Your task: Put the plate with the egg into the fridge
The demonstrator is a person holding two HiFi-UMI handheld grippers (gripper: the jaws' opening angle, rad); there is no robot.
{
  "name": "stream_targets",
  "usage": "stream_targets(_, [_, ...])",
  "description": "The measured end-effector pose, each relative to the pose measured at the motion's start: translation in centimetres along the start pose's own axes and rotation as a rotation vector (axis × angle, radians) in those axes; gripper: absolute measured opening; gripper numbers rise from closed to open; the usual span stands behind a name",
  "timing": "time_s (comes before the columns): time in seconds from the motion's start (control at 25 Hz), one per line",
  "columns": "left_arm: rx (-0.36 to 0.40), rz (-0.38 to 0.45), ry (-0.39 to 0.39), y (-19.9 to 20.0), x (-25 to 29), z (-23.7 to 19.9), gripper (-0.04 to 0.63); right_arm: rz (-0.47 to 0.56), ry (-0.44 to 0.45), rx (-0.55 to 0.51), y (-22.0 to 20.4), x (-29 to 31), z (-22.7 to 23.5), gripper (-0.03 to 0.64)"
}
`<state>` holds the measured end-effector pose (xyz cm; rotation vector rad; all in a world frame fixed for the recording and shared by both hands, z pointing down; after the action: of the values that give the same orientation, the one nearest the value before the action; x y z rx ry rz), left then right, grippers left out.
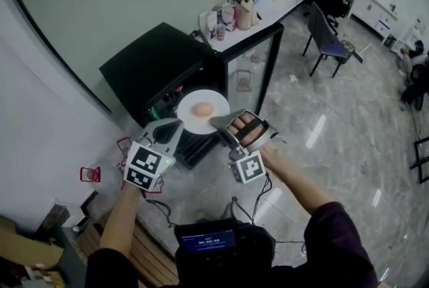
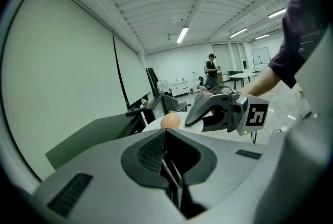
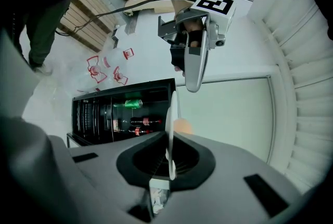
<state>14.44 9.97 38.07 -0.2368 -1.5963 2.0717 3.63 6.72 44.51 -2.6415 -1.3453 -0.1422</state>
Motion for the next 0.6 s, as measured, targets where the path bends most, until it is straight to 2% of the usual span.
stream_targets(0.08, [-0.028, 0.005, 0.022, -0.7, -0.8, 0.1, 0.009, 0.007, 0.003, 0.000, 0.6, 0.3, -0.1, 0.028])
stream_targets(0.28, [-0.033, 0.006, 0.067, -2.9, -3.7, 0.5, 0.009, 0.005, 0.020, 0.000, 2.6, 1.2, -1.5, 0.028])
stream_targets(0.44, [-0.113, 0.022, 0.113, -5.8, -6.1, 1.1, 0.011, -0.011, 0.041, -0.002, 4.2, 2.7, -4.3, 0.028])
stream_targets(0.6, [-0.153, -0.001, 0.136, -9.4, -7.0, 2.4, 0.009, -0.018, 0.068, -0.010, 4.9, 4.5, -8.0, 0.028])
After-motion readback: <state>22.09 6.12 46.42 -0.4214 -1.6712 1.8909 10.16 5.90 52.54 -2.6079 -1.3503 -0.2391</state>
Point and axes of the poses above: the fingertips, and each gripper's own axes: x forward along the fingers, z to its right, y out of its top, the point moved 4 cm from there along -x, backward along the fingers, and after that the axes turned 14 degrees about z, right-handed, at the moved point
